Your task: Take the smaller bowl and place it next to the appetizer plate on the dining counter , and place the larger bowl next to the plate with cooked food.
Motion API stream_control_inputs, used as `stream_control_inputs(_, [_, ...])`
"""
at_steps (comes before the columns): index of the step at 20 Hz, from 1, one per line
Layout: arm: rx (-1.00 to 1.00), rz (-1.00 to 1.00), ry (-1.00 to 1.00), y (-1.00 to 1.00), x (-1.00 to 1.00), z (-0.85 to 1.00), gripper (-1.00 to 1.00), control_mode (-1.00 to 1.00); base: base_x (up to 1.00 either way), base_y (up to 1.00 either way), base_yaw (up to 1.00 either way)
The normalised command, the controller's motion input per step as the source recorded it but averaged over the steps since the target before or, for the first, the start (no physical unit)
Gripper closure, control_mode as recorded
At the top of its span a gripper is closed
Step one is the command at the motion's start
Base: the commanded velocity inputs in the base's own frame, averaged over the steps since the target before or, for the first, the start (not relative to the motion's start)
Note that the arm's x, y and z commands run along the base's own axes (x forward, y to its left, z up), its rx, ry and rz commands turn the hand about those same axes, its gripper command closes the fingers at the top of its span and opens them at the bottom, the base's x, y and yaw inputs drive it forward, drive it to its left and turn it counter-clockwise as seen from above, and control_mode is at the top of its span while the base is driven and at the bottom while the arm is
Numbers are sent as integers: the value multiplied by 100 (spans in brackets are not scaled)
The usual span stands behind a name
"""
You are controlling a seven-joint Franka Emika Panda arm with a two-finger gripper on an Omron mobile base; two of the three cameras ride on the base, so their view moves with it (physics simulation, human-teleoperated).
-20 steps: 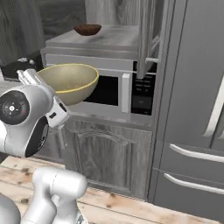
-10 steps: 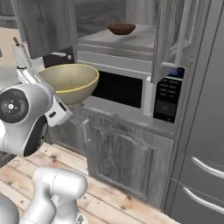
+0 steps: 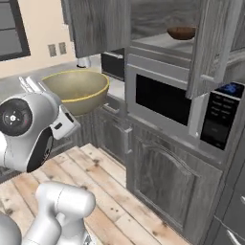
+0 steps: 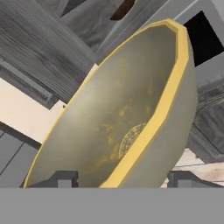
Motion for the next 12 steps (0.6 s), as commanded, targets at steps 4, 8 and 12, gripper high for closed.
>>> stream_control_inputs(4, [0,0,0,0,0,0,100,100,-4,-2,70])
stream_control_inputs(8, [0,0,0,0,0,0,100,100,-28,0,71])
stream_control_inputs(12, [0,0,0,0,0,0,100,100,-63,0,69])
